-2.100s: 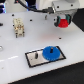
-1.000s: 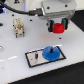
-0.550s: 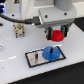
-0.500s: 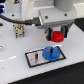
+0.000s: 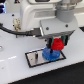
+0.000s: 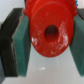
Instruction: Insert the blue gear onto the right peg, followed by the red gear
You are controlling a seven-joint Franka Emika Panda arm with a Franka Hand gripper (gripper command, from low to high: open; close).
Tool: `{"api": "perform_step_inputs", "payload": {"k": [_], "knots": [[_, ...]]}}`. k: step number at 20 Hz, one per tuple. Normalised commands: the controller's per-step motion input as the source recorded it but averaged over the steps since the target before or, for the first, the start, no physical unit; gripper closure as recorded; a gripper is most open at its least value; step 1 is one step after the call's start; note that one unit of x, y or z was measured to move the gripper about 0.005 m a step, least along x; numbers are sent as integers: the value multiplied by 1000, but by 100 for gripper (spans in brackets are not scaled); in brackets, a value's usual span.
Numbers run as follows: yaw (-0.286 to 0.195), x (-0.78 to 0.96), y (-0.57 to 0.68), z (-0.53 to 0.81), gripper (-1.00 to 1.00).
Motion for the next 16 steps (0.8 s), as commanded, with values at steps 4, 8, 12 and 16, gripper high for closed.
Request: {"api": "perform_step_inputs", "payload": {"k": [4,8,12,16], "knots": [[0,161,-176,-205,100],[0,175,-144,25,100],[0,48,-61,265,100],[0,103,-76,172,100]]}}
